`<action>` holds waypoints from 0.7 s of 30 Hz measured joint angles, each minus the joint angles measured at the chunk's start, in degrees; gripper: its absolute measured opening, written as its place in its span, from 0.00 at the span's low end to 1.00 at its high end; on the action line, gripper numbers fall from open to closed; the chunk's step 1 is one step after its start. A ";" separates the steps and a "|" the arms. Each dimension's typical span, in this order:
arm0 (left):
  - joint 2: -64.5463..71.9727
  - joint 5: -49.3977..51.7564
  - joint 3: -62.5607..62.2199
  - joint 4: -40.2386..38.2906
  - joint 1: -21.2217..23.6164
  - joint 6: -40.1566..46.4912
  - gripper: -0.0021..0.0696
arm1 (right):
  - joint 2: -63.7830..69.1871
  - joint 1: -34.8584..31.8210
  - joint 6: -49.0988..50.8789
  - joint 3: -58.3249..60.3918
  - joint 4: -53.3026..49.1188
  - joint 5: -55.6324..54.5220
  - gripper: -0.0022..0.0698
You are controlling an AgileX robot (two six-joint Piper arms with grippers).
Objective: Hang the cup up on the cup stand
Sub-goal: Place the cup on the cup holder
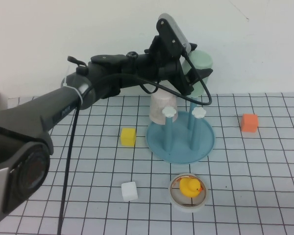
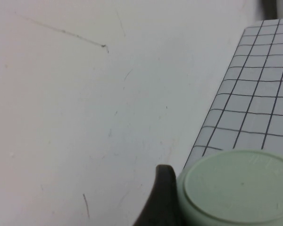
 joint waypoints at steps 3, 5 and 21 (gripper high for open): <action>1.06 -0.51 -0.94 -0.11 0.00 -1.23 0.81 | 0.00 0.00 0.00 0.00 0.00 -0.45 0.03; 1.41 -0.78 -1.45 -0.11 -0.12 -1.50 0.81 | 0.00 0.00 0.00 0.05 0.00 -0.58 0.03; 1.78 -1.97 -1.61 -0.35 -0.68 -10.34 0.80 | 0.00 0.00 0.00 0.05 0.00 -0.82 0.03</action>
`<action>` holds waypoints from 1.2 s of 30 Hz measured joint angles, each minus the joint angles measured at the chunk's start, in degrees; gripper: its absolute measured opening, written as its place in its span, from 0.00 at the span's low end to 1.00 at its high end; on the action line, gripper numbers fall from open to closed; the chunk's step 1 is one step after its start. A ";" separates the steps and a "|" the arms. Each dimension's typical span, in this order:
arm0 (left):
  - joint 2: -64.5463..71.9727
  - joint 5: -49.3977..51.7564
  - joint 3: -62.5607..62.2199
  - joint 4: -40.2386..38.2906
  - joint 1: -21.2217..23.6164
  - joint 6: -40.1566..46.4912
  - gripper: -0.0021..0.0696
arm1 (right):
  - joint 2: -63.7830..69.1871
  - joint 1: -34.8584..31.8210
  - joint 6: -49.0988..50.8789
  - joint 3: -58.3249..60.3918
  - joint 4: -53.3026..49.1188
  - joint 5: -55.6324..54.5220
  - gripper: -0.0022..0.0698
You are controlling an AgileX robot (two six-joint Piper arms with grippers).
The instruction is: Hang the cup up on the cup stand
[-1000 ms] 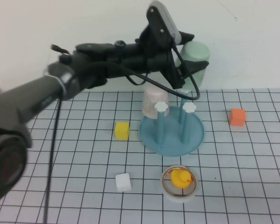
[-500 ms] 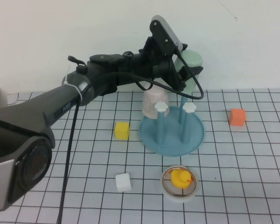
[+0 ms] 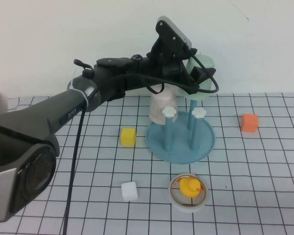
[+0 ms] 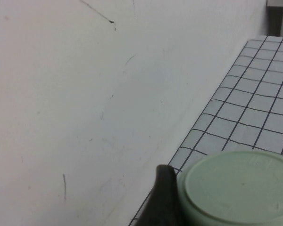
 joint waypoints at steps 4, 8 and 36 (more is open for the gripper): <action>0.00 -2.27 0.00 -0.10 -0.57 -1.27 0.83 | 0.00 0.00 0.00 0.00 0.00 1.16 0.03; 0.00 -6.58 0.00 -0.42 -1.69 -1.27 0.90 | 0.00 0.00 0.52 0.00 0.00 2.26 0.03; -30.74 -4.03 0.00 35.11 -1.17 -16.94 0.05 | 0.00 0.00 -14.97 -6.83 0.56 -20.14 0.03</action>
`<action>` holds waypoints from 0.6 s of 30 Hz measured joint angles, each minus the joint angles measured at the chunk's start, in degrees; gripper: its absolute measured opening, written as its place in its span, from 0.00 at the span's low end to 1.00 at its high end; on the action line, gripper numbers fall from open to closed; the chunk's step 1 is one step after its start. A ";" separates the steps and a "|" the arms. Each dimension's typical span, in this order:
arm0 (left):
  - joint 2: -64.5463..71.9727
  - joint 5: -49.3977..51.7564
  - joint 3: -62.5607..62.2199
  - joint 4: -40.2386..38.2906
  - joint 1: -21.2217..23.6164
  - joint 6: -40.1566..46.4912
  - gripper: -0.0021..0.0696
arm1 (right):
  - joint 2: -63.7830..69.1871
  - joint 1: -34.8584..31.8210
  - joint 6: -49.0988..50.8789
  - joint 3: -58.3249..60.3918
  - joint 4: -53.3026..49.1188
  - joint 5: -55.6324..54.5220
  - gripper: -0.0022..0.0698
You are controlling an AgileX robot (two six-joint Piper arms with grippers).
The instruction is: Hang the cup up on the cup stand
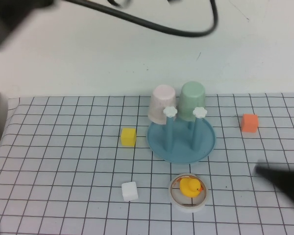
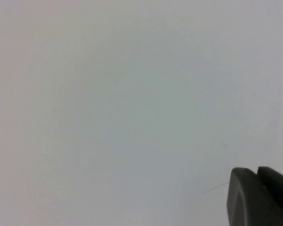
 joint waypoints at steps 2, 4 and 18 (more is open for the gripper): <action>-4.07 -0.48 0.00 8.02 0.00 -4.23 0.04 | 0.00 0.00 0.29 -3.21 0.22 -4.70 0.03; -8.30 -1.60 0.00 18.54 0.00 -10.28 0.03 | 0.00 0.00 -0.27 -6.68 0.61 -8.01 0.03; -30.93 6.86 2.77 102.13 0.00 -77.38 0.03 | 0.00 0.00 -23.04 -23.64 2.12 -44.12 0.03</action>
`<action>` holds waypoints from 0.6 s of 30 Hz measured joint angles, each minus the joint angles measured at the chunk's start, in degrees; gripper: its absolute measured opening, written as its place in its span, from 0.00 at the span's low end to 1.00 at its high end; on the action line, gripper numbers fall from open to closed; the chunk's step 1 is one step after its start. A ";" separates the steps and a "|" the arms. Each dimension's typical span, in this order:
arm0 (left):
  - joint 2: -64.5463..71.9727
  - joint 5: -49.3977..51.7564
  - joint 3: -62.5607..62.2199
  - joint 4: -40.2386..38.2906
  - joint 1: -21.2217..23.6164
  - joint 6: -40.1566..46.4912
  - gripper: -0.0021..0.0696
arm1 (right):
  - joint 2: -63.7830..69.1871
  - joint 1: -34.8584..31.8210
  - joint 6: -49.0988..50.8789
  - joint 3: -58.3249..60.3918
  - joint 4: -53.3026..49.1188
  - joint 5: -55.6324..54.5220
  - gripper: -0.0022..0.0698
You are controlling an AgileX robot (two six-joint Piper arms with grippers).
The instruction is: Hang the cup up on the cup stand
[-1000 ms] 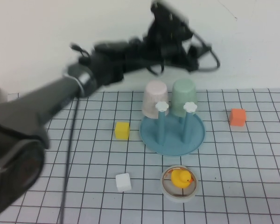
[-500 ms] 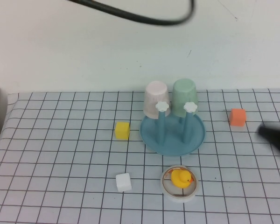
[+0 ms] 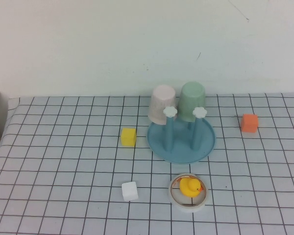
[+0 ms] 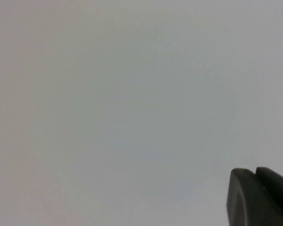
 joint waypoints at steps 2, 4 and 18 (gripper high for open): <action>-2.66 3.74 2.76 6.64 0.00 -8.01 0.03 | -0.14 0.00 -1.83 -1.26 0.00 -3.26 0.03; -5.46 6.77 6.73 10.10 0.00 -12.44 0.03 | -0.14 0.00 -2.67 -1.64 0.00 -5.00 0.03; -25.28 0.95 38.44 11.75 0.00 -28.94 0.03 | -0.14 0.00 0.78 -1.73 0.00 -12.46 0.03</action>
